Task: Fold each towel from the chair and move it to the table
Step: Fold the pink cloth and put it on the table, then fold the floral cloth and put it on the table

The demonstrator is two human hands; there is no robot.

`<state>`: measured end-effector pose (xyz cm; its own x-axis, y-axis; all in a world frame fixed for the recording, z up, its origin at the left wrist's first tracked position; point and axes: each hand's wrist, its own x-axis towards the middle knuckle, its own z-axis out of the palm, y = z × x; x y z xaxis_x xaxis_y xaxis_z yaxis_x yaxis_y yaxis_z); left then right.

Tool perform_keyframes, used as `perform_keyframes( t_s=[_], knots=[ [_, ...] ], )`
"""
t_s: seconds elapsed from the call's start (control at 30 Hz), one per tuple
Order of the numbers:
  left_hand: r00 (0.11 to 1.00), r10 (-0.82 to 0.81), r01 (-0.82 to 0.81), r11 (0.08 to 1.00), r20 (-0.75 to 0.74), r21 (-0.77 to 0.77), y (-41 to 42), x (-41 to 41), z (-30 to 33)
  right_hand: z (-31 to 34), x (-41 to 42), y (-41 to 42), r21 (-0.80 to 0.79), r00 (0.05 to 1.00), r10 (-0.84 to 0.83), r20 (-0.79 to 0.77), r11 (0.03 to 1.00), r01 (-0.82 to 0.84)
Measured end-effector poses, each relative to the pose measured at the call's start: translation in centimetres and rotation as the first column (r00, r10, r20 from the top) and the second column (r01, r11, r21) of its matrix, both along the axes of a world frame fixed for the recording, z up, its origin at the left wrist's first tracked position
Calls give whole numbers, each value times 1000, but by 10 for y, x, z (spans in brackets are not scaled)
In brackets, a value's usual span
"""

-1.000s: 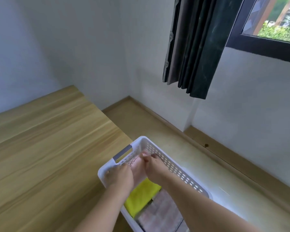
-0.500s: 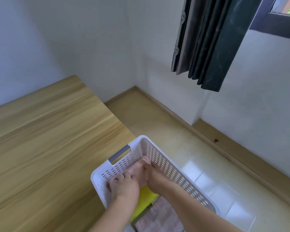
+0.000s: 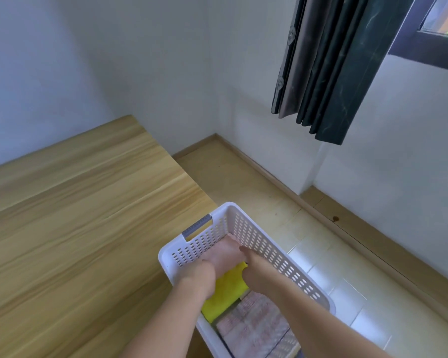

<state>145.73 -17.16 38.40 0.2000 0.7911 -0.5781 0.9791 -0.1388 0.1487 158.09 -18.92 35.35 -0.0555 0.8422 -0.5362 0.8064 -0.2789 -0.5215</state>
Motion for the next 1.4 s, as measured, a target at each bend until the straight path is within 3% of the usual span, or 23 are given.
perform_keyframes(
  t_s=[0.07, 0.13, 0.23, 0.47, 0.57, 0.73, 0.87, 1.1, 1.23, 1.4],
  knots=[
    [989, -47, 66, 989, -141, 130, -22, -26, 13, 21, -3, -17, 25, 999, -33, -23, 999, 34],
    [982, -96, 133, 963, -164, 236, -42, -46, 22, 46, -10, -37, 73, 998, -54, -41, 996, 57],
    [990, -128, 138, 906, -52, 400, -67, -69, 51, 82, -33, -68, 178, 997, -67, -29, 981, 71],
    [981, -190, 166, 772, -25, 613, -126, -176, 113, 146, -127, -151, 347, 990, -138, -11, 928, 134],
    [975, -220, 189, 742, -32, 643, -149, -218, 135, 168, -169, -184, 394, 989, -148, 30, 910, 124],
    [975, -223, 172, 735, -6, 656, -180, -264, 157, 197, -216, -218, 444, 962, -158, 224, 895, 43],
    [974, -224, 153, 732, 22, 664, -197, -299, 167, 210, -250, -238, 473, 985, -143, 98, 877, 80],
    [969, -242, 142, 711, 50, 689, -217, -394, 186, 221, -343, -260, 518, 961, -230, 155, 847, 119],
    [955, -295, 195, 687, 23, 700, -224, -473, 196, 226, -422, -274, 504, 969, -242, 53, 844, 184],
    [959, -282, 196, 710, 18, 676, -223, -561, 206, 236, -495, -283, 504, 964, -261, 40, 838, 206]
  ],
)
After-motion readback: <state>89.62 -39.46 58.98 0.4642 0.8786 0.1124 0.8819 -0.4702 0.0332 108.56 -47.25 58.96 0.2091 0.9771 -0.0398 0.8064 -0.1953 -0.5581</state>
